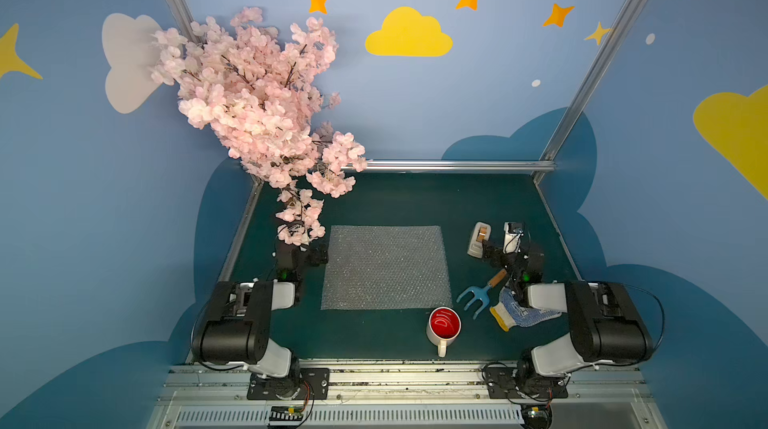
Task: Wrap mugs in bubble wrap
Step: Pick up the mug from the center of the board.
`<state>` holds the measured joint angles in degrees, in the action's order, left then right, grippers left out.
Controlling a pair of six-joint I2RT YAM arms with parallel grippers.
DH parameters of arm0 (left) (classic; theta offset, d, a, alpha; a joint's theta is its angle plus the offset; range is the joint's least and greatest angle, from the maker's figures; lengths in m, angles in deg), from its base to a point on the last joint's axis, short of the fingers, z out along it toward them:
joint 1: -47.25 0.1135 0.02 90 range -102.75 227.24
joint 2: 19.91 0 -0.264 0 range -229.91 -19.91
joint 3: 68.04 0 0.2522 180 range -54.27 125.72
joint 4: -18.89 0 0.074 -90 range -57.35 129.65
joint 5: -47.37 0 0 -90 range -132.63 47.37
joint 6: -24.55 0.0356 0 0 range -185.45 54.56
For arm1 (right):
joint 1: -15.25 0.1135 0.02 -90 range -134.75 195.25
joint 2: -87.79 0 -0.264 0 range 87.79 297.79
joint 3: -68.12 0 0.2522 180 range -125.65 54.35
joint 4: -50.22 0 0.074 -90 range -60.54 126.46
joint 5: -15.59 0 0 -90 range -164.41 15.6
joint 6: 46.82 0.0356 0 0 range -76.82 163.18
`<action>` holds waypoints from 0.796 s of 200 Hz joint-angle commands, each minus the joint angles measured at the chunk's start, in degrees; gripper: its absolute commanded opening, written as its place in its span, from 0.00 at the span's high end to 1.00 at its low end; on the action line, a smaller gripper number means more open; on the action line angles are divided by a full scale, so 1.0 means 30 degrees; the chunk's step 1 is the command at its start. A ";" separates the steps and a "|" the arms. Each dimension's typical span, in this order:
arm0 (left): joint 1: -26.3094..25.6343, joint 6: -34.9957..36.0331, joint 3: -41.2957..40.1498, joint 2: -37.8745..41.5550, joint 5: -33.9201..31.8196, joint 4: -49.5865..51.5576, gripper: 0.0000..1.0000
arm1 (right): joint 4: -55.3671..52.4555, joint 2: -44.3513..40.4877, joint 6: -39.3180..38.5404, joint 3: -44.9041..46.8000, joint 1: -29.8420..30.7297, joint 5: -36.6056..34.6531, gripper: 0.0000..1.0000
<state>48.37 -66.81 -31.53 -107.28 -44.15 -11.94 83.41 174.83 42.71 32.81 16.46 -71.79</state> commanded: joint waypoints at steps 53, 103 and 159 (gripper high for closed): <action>0.0078 0.0221 0.0224 -0.0169 0.0272 -0.0196 0.01 | 0.0722 0.0172 0.0208 -0.0237 -0.0624 0.1327 0.04; 0.0088 0.0177 0.0293 -0.0202 0.0213 -0.0185 0.01 | 0.0665 0.0165 0.0174 -0.0265 -0.0551 0.1188 0.04; -0.0571 0.0830 0.1312 0.2320 -0.0357 0.3134 0.01 | -0.5828 -0.1977 0.0164 -0.2948 -0.0493 0.1162 0.04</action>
<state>47.93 -65.72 -31.38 -106.65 -43.69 -11.22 80.20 174.07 42.95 31.18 14.80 -68.76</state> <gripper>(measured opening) 0.993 0.961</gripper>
